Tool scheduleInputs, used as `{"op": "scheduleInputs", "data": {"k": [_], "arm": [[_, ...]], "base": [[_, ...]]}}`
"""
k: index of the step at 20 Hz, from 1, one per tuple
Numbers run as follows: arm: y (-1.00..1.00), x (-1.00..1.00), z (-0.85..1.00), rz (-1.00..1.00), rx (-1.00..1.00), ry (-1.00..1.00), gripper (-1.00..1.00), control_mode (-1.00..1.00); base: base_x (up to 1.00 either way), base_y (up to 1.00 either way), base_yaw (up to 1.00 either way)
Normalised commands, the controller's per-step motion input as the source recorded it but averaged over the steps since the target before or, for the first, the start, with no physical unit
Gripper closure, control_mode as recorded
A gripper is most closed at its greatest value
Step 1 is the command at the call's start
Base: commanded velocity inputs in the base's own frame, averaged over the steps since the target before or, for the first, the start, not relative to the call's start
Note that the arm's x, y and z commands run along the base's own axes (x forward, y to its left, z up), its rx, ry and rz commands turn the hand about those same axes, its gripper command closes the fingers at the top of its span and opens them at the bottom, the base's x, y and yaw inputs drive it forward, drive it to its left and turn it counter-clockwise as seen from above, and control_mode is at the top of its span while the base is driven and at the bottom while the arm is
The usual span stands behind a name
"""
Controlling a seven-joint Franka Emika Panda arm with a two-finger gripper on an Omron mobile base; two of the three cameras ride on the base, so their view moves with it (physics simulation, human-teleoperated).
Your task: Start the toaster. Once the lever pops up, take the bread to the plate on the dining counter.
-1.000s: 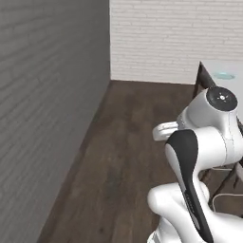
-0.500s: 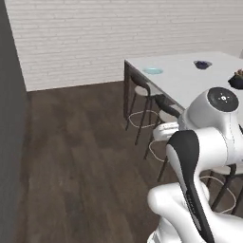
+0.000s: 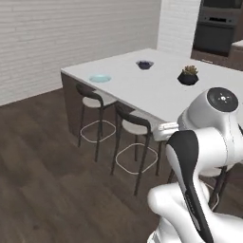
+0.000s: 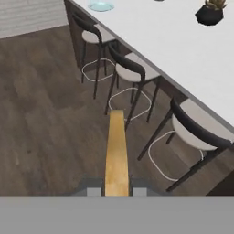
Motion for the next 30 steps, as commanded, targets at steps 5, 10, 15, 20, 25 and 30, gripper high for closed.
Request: {"op": "scheduleInputs", "data": {"k": [5,10,15,20,25,30], "arm": [[0.0,0.0,0.0,0.0,0.0,0.0,1.0,1.0],[0.0,0.0,0.0,0.0,0.0,0.0,1.0,1.0],[0.0,0.0,0.0,0.0,0.0,0.0,1.0,1.0],[0.0,0.0,0.0,0.0,0.0,0.0,1.0,1.0],[0.0,0.0,0.0,0.0,0.0,0.0,1.0,1.0],[0.0,0.0,0.0,0.0,0.0,0.0,1.0,1.0]], "base": [[0.64,0.78,-0.6],[0.52,0.9,-0.57],[0.32,0.93,-0.53],[0.27,0.99,-0.52],[0.23,1.0,-0.5],[0.14,0.9,-0.38]]}}
